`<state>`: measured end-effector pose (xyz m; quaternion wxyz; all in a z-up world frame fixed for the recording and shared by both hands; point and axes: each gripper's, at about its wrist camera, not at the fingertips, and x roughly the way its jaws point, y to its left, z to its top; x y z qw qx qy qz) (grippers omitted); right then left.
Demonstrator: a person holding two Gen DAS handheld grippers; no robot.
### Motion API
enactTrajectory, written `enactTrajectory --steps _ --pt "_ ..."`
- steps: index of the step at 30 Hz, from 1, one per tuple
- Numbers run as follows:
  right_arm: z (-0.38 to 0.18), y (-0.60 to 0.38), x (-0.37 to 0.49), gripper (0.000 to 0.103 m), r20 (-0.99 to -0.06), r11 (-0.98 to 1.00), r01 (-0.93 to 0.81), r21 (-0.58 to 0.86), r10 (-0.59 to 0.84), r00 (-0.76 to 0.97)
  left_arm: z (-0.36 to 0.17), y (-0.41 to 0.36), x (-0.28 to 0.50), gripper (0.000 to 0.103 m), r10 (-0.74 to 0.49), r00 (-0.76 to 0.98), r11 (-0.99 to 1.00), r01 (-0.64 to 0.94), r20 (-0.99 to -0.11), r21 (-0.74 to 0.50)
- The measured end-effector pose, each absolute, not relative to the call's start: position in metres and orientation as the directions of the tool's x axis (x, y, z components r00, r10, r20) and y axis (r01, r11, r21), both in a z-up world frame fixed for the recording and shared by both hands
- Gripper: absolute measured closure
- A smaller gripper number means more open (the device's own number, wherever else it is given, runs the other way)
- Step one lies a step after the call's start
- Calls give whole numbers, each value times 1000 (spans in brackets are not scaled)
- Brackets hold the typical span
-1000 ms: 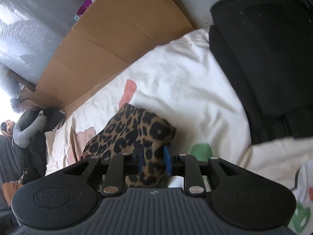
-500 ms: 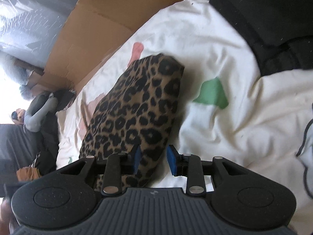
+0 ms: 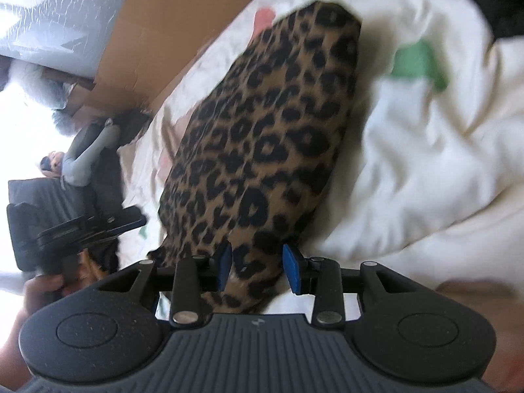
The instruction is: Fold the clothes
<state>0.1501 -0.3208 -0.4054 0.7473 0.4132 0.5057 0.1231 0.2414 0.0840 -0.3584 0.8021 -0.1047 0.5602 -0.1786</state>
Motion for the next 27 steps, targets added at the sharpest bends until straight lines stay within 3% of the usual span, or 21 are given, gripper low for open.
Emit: enactTrajectory --steps 7,10,23,25,27 --pt "-423 -315 147 64 -621 554 289 780 636 458 -368 80 253 40 -447 322 893 214 -835 -395" --pt "-429 -324 144 64 -600 504 330 799 627 496 -368 74 261 27 -478 337 875 257 -811 -409" --pt "-453 -338 143 66 -532 352 402 845 633 562 -404 65 280 28 -525 282 843 303 -803 -444" --pt "-452 -337 146 78 -535 363 396 843 637 555 -404 66 279 31 -524 284 843 308 -803 -441" --pt "-448 -336 149 89 -543 386 383 839 640 544 -403 65 278 41 -515 287 846 321 -808 -425"
